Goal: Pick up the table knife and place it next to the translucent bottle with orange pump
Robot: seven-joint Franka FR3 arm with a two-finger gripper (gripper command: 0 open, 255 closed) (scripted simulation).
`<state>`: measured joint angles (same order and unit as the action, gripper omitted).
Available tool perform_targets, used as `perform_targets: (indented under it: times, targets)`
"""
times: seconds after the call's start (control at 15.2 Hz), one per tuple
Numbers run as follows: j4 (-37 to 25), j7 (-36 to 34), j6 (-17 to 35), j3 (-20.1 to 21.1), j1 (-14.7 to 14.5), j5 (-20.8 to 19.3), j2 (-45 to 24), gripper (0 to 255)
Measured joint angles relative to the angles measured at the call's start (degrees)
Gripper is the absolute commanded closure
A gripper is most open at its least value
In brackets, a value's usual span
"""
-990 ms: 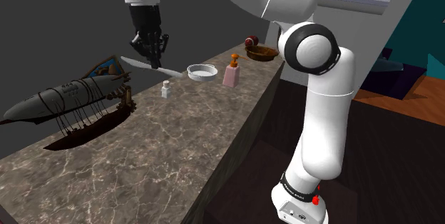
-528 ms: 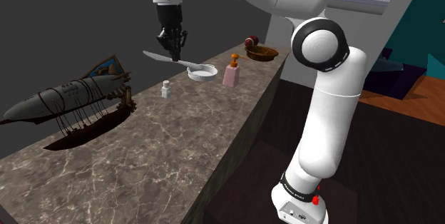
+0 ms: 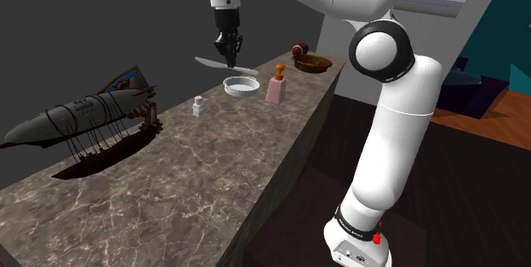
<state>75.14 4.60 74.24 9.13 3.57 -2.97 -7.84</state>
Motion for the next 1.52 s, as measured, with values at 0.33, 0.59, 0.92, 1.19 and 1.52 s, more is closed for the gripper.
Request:
perform_targets:
  times: [0.33,0.59,0.92,1.19,1.52]
  targets:
    - [-2.3,6.5,-0.6,-2.7,3.6,-0.8,-1.4,255]
    - [-6.1,11.9,-1.6,-4.8,6.6,-1.4,-3.9,255]
    - [-11.3,18.6,-2.5,-7.3,10.6,-1.9,-7.8,255]
    - [-11.4,20.9,-1.1,-8.1,12.1,-2.0,-9.1,255]
    - [-5.0,20.8,3.5,-8.2,12.3,-1.9,-7.3,255]
